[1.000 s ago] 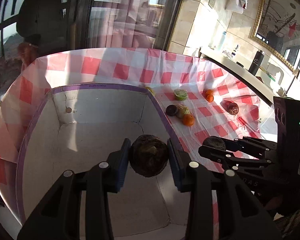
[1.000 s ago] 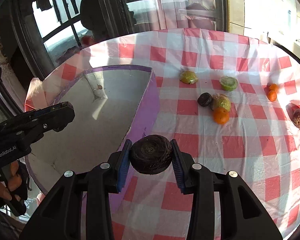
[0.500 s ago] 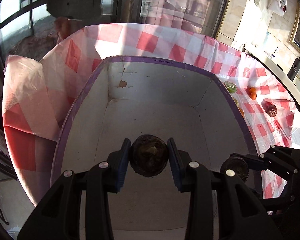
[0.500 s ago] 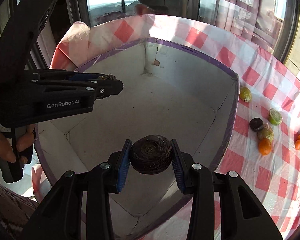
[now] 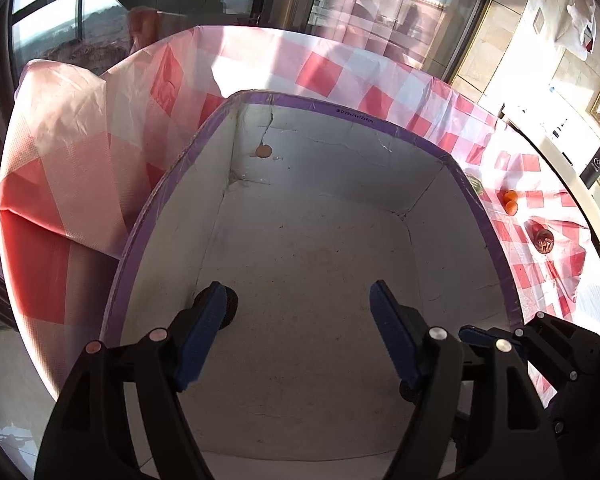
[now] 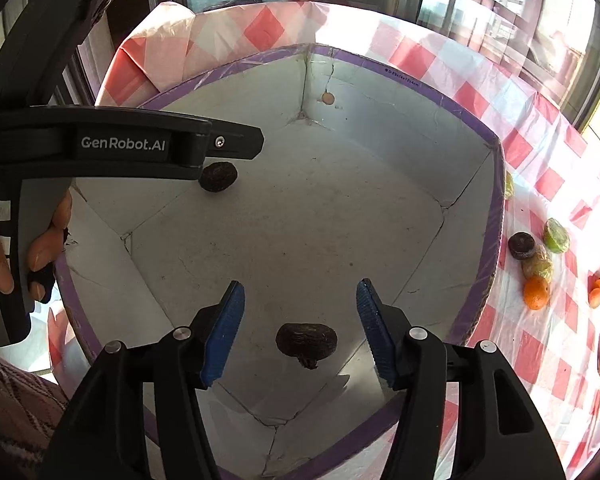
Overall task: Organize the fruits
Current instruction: 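Withdraw the right tool from the box back over the cloth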
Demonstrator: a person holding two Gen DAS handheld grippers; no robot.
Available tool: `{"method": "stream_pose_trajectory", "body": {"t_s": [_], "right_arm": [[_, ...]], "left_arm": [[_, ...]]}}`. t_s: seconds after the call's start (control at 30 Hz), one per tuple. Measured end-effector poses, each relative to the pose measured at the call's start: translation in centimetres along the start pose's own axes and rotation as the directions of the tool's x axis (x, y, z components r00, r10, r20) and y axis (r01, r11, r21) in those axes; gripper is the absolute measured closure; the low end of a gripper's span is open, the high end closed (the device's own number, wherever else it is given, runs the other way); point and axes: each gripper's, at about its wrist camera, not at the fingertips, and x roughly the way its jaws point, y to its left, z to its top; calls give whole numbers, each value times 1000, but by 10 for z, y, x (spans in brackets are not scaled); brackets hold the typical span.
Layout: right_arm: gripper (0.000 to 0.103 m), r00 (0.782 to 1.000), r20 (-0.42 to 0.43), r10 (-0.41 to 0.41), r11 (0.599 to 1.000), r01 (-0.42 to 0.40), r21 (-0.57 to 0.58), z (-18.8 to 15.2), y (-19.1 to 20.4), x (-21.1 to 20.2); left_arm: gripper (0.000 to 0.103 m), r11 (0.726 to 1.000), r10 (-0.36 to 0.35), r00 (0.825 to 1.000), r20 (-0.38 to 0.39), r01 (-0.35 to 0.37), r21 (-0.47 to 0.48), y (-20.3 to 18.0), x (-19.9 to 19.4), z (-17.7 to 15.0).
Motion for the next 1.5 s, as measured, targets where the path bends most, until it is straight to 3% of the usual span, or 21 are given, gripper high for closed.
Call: {"method": "stream_pose_trajectory", "body": {"t_s": [0.43, 0.5, 0.57, 0.73, 0.87, 0.93, 1.07, 1.13, 1.33, 1.4, 1.5], "right_arm": [[38, 999, 39, 35, 999, -34, -10, -3, 5, -4], [38, 997, 57, 43, 999, -43, -9, -4, 4, -6], [38, 996, 74, 56, 998, -55, -7, -5, 3, -10], [37, 985, 156, 71, 996, -79, 50, -6, -15, -38], [35, 974, 228, -1, 988, -35, 153, -12, -47, -60], [33, 972, 232, -44, 974, -10, 228, -21, -69, -65], [32, 979, 176, -100, 935, 32, 354, -50, -115, -65], [32, 983, 135, -122, 918, 60, 393, -67, -135, -63], [30, 987, -1, -160, 866, 141, 480, -117, -190, -57], [30, 983, -36, -181, 848, 174, 501, -137, -210, -60], [28, 973, -95, -209, 821, 228, 523, -160, -242, -62]], "left_arm": [[24, 1000, -8, 1000, 21, 8, 17, -2, -3, -5], [15, 1000, 16, 998, 57, -17, 19, -4, -10, -7], [9, 998, 57, 991, 118, -59, 9, -6, -22, -9], [4, 990, 132, 973, 190, -139, 26, -21, -42, -12], [2, 966, 231, 939, 256, -253, 55, -50, -53, -9], [2, 959, 239, 930, 280, -271, 79, -69, -56, -8], [2, 944, 192, 935, 299, -259, 203, -124, -54, -8], [2, 929, 131, 948, 290, -219, 299, -159, -51, -12], [2, 827, 55, 977, 204, -159, 539, -257, -16, -36], [2, 815, 50, 986, 156, -130, 564, -279, 1, -41], [2, 822, 45, 996, 81, -83, 563, -305, 29, -48]]}}
